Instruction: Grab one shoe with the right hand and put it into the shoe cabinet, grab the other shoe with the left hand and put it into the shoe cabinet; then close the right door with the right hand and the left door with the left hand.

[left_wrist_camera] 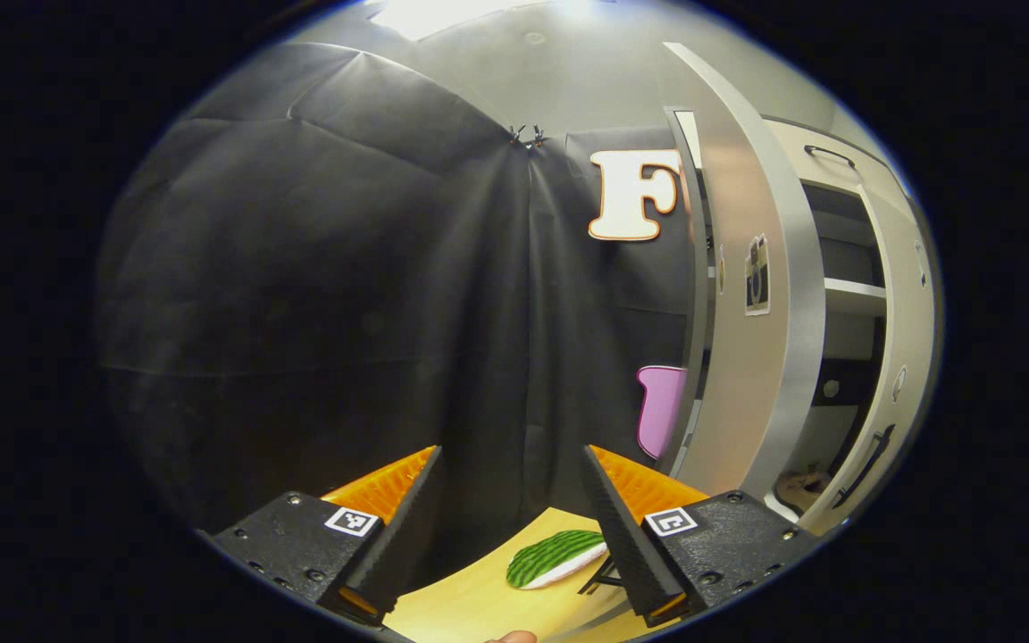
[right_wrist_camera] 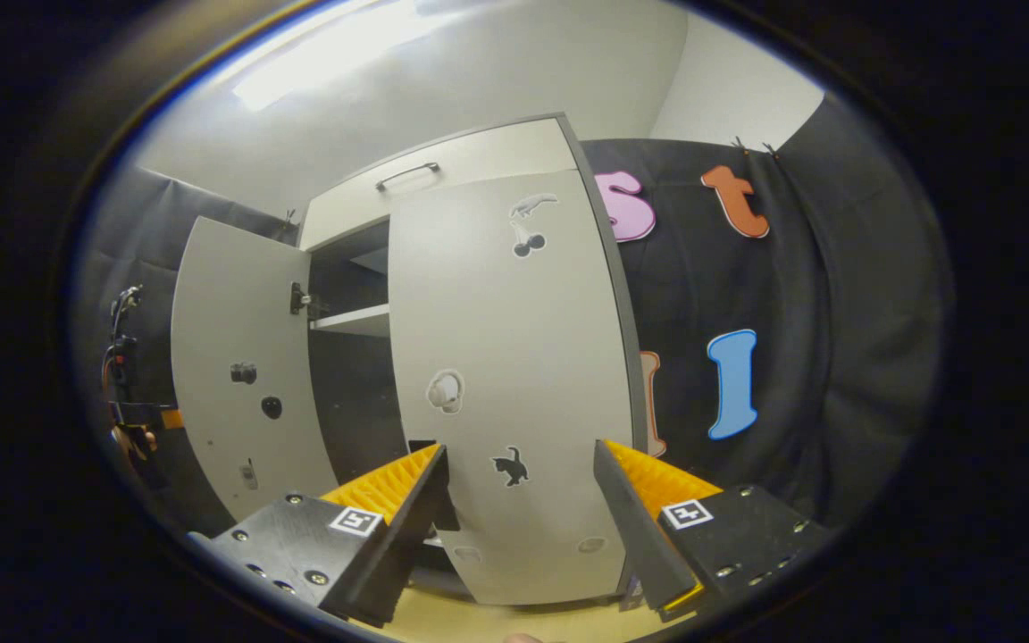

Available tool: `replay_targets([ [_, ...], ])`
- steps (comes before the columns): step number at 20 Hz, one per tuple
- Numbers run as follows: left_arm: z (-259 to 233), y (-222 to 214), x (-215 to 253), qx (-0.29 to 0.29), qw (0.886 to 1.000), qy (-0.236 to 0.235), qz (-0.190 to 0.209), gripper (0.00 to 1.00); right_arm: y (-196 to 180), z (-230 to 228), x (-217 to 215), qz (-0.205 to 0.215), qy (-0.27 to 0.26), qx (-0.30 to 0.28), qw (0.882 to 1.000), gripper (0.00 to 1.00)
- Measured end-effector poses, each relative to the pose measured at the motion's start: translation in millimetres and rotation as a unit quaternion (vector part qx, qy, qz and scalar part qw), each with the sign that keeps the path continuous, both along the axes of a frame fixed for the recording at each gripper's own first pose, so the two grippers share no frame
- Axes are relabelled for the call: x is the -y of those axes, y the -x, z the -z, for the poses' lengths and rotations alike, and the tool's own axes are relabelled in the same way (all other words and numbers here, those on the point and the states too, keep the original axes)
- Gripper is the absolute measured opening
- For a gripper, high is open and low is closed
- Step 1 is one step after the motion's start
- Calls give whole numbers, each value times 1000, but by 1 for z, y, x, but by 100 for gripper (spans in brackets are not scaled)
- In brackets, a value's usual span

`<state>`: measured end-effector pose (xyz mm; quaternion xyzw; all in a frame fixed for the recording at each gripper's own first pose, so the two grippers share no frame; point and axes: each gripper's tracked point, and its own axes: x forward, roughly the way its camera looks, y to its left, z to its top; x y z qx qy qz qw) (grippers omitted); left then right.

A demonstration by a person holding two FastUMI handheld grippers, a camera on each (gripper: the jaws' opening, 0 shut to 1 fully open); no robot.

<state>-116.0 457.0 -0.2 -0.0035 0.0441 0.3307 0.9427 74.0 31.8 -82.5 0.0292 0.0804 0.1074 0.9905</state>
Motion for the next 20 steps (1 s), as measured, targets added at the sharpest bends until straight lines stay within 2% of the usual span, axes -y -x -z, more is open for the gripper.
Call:
replay_targets([
  [1,0,0,3,2,1000,7,8,90,0,0,1,1,1,-1,1000,98],
  [2,0,-4,0,1,1000,9,10,95,0,1,0,0,1,-2,1000,98],
  [4,1,-6,5,2,1000,16,18,94,1,2,-1,0,-1,-2,1000,98],
  [5,1,-6,8,2,1000,20,23,93,1,1,-2,-1,-1,-3,1000,98],
  [6,2,-7,11,3,999,22,28,87,3,1,-3,-2,-2,-3,1000,98],
  [7,2,-9,16,3,999,24,34,87,4,0,-4,-3,-2,-2,1000,98],
  [10,3,-18,36,1,998,26,61,87,6,-3,-7,-8,-3,1,1000,98],
  [11,3,-21,43,1,997,25,72,92,7,-4,-9,-9,-4,1,1000,98],
  [12,4,-26,52,0,996,24,82,92,7,-5,-9,-10,-5,2,1000,98],
  [13,5,-30,60,0,996,24,91,87,8,-6,-10,-11,-6,3,1000,98],
  [20,11,-54,101,4,989,37,140,87,17,-8,-11,-14,-5,2,1000,98],
])
